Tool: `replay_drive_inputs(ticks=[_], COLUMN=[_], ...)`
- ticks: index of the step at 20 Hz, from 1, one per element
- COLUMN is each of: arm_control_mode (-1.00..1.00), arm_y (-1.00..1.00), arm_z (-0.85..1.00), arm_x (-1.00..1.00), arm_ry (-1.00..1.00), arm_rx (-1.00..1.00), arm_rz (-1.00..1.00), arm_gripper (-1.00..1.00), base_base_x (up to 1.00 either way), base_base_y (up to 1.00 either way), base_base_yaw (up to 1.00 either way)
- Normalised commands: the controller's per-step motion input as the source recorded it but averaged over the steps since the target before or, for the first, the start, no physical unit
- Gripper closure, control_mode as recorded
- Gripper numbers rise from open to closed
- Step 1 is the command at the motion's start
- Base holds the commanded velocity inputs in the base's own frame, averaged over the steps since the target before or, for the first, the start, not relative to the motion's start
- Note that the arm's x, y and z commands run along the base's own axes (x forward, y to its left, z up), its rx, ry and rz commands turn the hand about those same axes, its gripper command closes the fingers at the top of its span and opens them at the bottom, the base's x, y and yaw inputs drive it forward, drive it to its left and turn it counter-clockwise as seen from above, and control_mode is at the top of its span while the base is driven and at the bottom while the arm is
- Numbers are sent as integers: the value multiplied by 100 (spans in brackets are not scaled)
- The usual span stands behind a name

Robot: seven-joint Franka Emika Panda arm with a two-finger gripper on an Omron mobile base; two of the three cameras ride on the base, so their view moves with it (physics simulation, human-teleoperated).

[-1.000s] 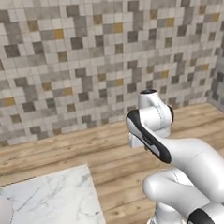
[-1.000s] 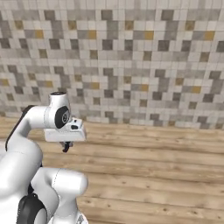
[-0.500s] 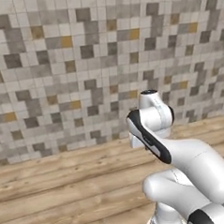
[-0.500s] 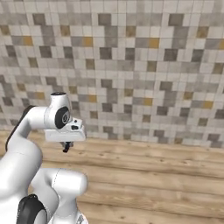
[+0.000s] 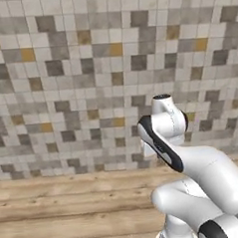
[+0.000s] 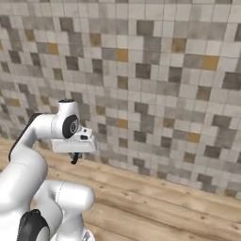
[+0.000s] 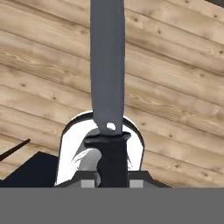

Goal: Retrieve the butter from the fridge and place it on a plate on the dining table. Then retrieve the butter knife by the fridge and place it near the plate.

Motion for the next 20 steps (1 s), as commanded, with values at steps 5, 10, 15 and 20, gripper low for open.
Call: replay_drive_inputs(ticks=[5, 10, 15, 20], arm_control_mode=[100, 100, 100, 100], arm_y=[0, 0, 0, 0], arm_z=[0, 0, 0, 0], arm_x=[0, 0, 0, 0], arm_ry=[0, 0, 0, 0], arm_rx=[0, 0, 0, 0], arm_rz=[0, 0, 0, 0], arm_gripper=[100, 100, 100, 100], base_base_x=[61, 49, 38, 31], base_base_y=[-15, -14, -33, -51], base_base_yaw=[86, 88, 83, 78])
